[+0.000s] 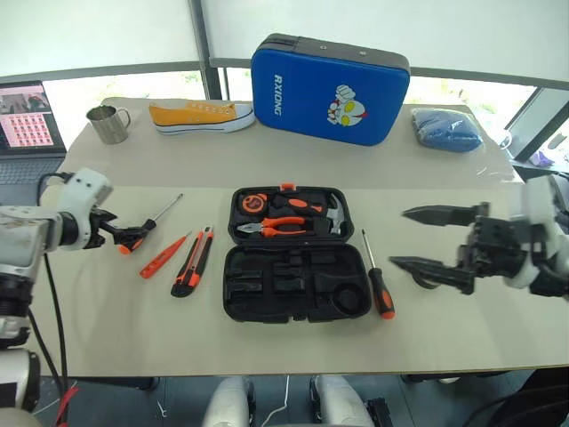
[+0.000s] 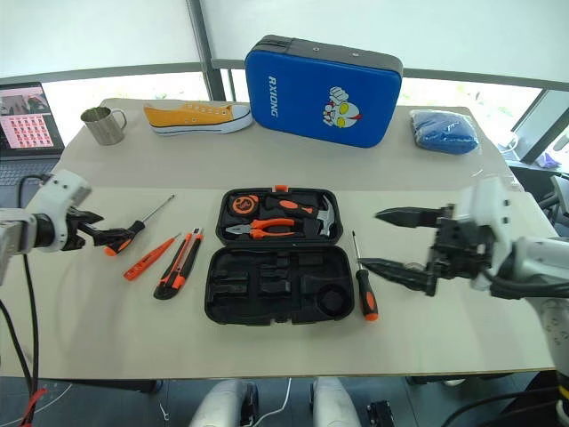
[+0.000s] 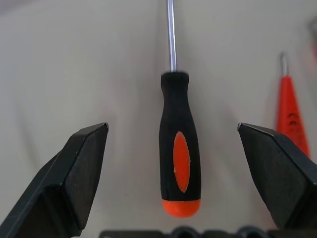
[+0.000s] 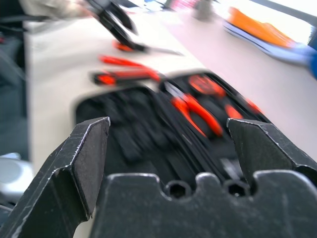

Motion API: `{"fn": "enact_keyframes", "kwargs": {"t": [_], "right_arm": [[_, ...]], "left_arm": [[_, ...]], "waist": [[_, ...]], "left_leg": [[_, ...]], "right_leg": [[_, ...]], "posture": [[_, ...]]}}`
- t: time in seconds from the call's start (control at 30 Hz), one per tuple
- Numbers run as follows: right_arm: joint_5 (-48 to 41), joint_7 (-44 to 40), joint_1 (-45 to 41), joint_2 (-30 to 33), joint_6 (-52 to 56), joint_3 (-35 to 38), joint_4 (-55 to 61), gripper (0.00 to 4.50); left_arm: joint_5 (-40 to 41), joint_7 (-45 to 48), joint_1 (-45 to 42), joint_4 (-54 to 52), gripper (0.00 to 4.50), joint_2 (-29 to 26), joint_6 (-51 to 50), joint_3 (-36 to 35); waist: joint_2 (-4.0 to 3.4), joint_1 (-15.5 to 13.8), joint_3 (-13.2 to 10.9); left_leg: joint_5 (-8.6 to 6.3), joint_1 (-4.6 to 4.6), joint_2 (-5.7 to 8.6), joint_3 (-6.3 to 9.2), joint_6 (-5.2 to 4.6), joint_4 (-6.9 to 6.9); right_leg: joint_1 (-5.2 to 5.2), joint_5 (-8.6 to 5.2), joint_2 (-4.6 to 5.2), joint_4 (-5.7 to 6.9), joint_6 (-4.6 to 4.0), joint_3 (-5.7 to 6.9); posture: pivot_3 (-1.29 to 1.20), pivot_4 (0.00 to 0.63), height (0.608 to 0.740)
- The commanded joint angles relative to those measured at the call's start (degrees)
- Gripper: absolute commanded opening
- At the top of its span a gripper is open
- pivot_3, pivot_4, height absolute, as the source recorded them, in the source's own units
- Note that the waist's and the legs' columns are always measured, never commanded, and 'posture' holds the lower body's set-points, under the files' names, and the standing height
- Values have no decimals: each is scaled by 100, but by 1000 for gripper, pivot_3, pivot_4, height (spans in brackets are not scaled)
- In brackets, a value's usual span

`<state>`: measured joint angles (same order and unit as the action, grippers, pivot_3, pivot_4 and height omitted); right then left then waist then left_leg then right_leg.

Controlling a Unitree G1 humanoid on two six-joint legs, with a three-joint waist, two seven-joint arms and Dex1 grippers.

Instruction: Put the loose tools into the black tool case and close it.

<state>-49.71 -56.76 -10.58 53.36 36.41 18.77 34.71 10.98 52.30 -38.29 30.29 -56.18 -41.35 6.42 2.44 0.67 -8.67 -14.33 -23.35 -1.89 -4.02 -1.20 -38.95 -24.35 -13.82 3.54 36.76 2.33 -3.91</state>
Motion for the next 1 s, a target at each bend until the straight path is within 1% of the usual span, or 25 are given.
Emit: {"fn": "enact_keyframes", "kwargs": {"t": [0.03, 0.1, 0.13, 0.2, 0.27, 0.3, 0.33, 0.37, 0.43, 0.47, 0.53, 0.63, 0.73, 0.8, 0.83, 0.93, 1.0], "right_arm": [[-384, 414, -234, -32, 181, 18, 375, 4408], [-454, 507, -322, -32, 216, -34, 440, 4408], [-475, 531, -339, -25, 225, -47, 455, 4500], [-500, 561, -374, 3, 235, -69, 445, 4500], [-480, 550, -407, 28, 226, -91, 393, 4500], [-460, 544, -410, 33, 221, -102, 371, 4500], [-444, 539, -408, 34, 217, -111, 358, 4500], [-418, 540, -391, 32, 211, -122, 351, 4500], [-363, 528, -303, 43, 195, -116, 368, 4500], [-322, 514, -243, 57, 187, -108, 382, 4500], [-246, 483, -88, 85, 171, -66, 421, 4500], [-234, 485, 174, 107, 170, 68, 473, 4500], [-239, 550, 430, 106, 203, 212, 514, 4500], [-194, 573, 586, 107, 204, 251, 547, 4500], [-158, 575, 659, 103, 189, 262, 559, 4500], [49, 663, 924, 52, 141, 316, 519, 4500], [161, 663, 1119, 49, 105, 415, 504, 4500]], "left_arm": [[-352, 156, -311, 746, 4500, 123, 422, 115], [-570, 101, -433, 1201, 4500, 253, 680, 215], [-647, 83, -483, 1365, 3984, 293, 787, 234], [-790, 77, -561, 1722, 3508, 370, 1100, 263], [-871, 93, -640, 2005, 2759, 422, 1322, 247], [-888, 78, -693, 2101, 2466, 442, 1403, 210], [-900, 77, -744, 2155, 1961, 456, 1454, 180], [-882, 90, -808, 2193, 1721, 465, 1470, 132], [-830, 120, -961, 2224, 1000, 459, 1491, 10], [-790, 169, -1048, 2204, 899, 448, 1529, -53], [-578, 455, -1207, 1943, 899, 445, 1612, -216], [-134, 1165, -1287, 856, 899, 481, 1704, -393], [-178, 1428, -1361, -390, 898, 618, 1679, -118], [-159, 1617, -1266, -1050, 898, 759, 1624, 66], [-161, 1726, -1189, -1322, 898, 800, 1604, 166], [-324, 2061, -869, -2098, 898, 982, 1954, 692], [-441, 2034, -784, -2327, 898, 1229, 1893, 993]], "waist": [[17, -4, 1], [17, -30, 2], [18, -46, 3], [16, -58, 6], [6, -58, 11], [3, -57, 13], [3, -57, 13], [3, -56, 13], [3, -49, 13], [3, -47, 13], [9, -48, 10], [27, -68, -1], [30, -156, -3], [29, -173, -2], [29, -168, -2], [24, -135, 0], [21, -117, 0]], "left_leg": [[0, -3, -1, 2, 0, -3], [0, -2, 1, 3, 0, -8], [0, 2, 2, 3, 0, -10], [0, 8, 1, 3, 0, -11], [0, 13, 0, 3, -1, -11], [0, 15, 1, 3, -1, -11], [1, 17, 0, 3, -1, -11], [1, 17, 0, 3, -1, -12], [1, 17, -2, 4, -1, -12], [1, 16, -2, 5, -1, -13], [1, 13, -3, 7, 0, -14], [1, -13, -5, 12, 0, -25], [-1, -67, -7, 34, -2, -71], [-3, -86, -4, 40, -4, -90], [-5, -83, -3, 44, -7, -93], [-6, -77, 0, 52, -10, -94], [-6, -73, 0, 53, -10, -91]], "right_leg": [[1, 0, 0, 0, 0, 3], [6, 0, 4, -2, 0, 3], [10, 0, 5, 0, 1, 3], [15, 0, 5, 3, 0, 3], [16, 1, 4, 7, 0, 3], [18, 1, 4, 9, -1, 2], [17, 1, 3, 12, -1, 2], [17, 1, 1, 14, -2, 2], [16, 2, -1, 18, -4, 2], [15, 2, -2, 19, -4, 2], [12, 2, -2, 20, -4, 2], [-1, 2, -3, 18, -4, 9], [-13, 6, -2, 16, 3, 34], [-14, 14, 2, 10, 16, 35], [-4, 16, 3, 3, 20, 34], [0, 17, 3, -1, 22, 28], [-1, 16, -1, 0, 20, 24]], "posture": [[0, 150, 739], [0, 150, 739], [0, 150, 739], [0, 150, 739], [0, 150, 739], [0, 150, 739], [0, 150, 739], [0, 150, 739], [0, 150, 739], [0, 150, 739], [0, 150, 739], [0, 150, 739], [0, 150, 739], [0, 150, 739], [0, 150, 739], [0, 150, 739], [0, 150, 739]]}}
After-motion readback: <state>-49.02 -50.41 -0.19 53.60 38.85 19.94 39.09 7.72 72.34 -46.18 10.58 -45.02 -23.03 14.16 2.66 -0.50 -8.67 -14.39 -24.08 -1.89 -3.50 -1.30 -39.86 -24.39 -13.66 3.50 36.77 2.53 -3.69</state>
